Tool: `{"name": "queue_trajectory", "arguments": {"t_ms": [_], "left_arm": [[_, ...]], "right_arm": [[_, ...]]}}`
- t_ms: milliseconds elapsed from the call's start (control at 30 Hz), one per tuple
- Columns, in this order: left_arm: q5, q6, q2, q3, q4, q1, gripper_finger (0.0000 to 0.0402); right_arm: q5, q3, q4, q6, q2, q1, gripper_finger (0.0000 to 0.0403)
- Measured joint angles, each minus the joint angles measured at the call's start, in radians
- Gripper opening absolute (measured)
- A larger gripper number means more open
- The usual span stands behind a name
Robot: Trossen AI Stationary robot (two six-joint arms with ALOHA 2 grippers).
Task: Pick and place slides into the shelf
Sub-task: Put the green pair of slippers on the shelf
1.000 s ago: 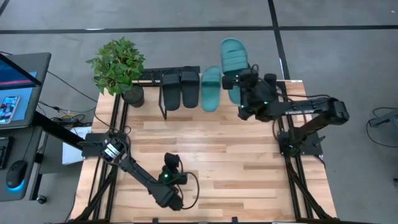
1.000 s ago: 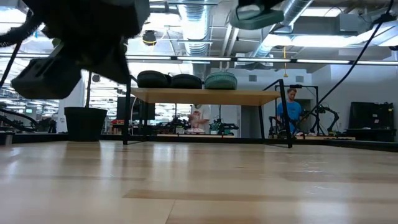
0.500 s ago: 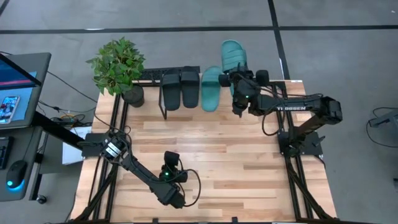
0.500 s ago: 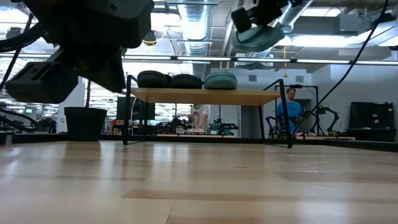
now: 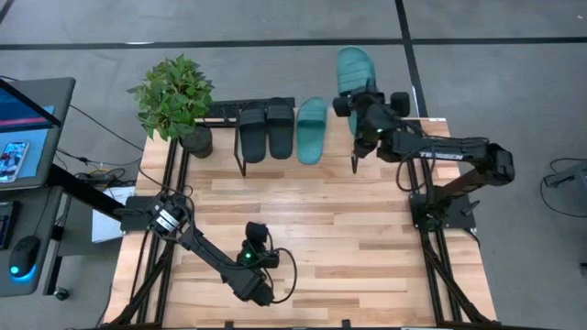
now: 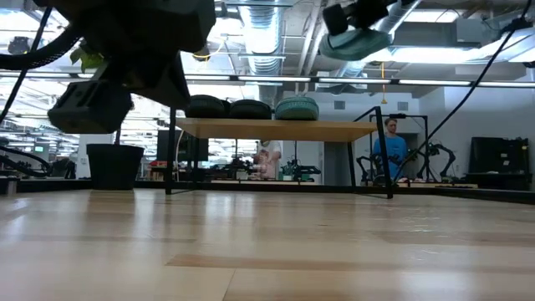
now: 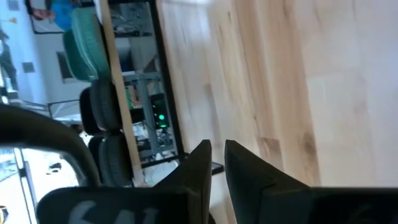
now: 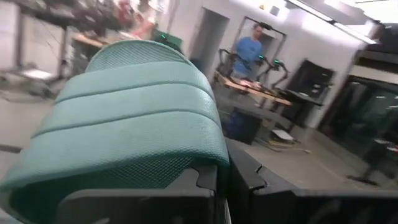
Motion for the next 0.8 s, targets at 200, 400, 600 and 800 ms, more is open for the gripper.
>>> {"name": "queue_trajectory", "arguments": {"t_ms": [200,400,600,800], "left_arm": [[-0.056,0.001,0.000,0.000,0.000,0.025,0.0036],[-0.065,0.000,0.000,0.000,0.003,0.067,0.0036],[-0.055,-0.032,0.000,0.000,0.018,0.103,0.0036],[-0.032,-0.069,0.000,0.000,0.051,0.128,0.0036]], "right_arm": [[-0.430,0.001,-0.327,0.346,-0.130,-0.052,0.0001],[-0.938,0.001,-0.722,0.705,-0.193,-0.308,0.0001],[-0.912,0.001,-0.759,0.738,-0.129,-0.344,0.0000],[-0.773,0.007,-0.719,0.837,-0.064,-0.347,0.0000]]}}
